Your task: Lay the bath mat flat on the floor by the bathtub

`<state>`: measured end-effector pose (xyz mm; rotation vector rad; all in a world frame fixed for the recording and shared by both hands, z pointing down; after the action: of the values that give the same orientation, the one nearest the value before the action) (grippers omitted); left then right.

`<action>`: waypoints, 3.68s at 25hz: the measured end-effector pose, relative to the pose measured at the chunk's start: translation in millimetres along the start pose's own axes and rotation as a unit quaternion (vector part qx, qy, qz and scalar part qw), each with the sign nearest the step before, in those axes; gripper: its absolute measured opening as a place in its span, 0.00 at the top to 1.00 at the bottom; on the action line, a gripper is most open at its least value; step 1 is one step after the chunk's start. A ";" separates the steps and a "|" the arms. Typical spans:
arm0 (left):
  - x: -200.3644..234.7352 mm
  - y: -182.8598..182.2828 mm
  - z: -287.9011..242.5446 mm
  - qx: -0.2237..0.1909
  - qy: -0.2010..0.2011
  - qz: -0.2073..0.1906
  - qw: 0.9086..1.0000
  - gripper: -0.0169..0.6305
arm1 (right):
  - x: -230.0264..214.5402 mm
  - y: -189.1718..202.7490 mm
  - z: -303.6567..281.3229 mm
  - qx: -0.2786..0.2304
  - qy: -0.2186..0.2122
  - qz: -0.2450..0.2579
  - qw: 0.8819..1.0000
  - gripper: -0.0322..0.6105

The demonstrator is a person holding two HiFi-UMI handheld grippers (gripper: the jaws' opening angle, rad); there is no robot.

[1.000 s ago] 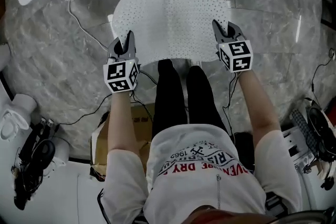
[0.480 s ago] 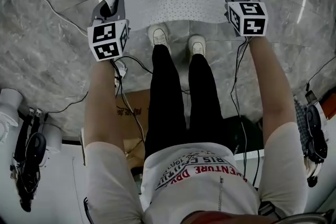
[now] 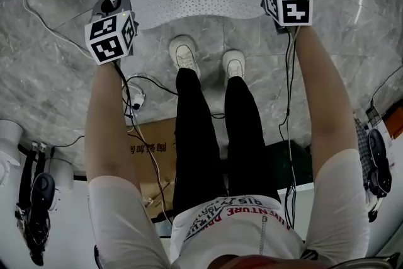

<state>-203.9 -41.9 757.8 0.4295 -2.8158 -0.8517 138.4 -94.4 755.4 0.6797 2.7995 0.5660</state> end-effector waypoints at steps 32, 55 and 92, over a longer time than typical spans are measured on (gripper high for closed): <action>-41.4 -147.4 197.8 -0.125 -0.013 0.102 0.987 0.95 | 66.6 -104.3 215.8 -0.121 -0.019 -0.012 0.992 0.92; -146.5 -406.6 648.4 -0.424 0.004 -0.034 0.905 0.95 | 154.4 -248.1 678.9 -0.436 -0.054 0.068 0.896 0.93; -191.1 -435.5 738.0 -0.448 0.027 -0.099 0.888 0.95 | 176.1 -254.6 797.9 -0.509 -0.032 0.085 0.856 0.94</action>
<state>-104.0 52.5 -109.4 0.5528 -2.0093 -1.9690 109.4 33.1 -90.4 0.6394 1.9122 1.7945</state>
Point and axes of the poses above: the fingertips, and each gripper's own axes: z backward along the fingers, x to its left, y out of its underside, the point moved 3 cm from there along z, backward along the fingers, and after that the axes turned 6 degrees about -z, right-handed, at the moved point
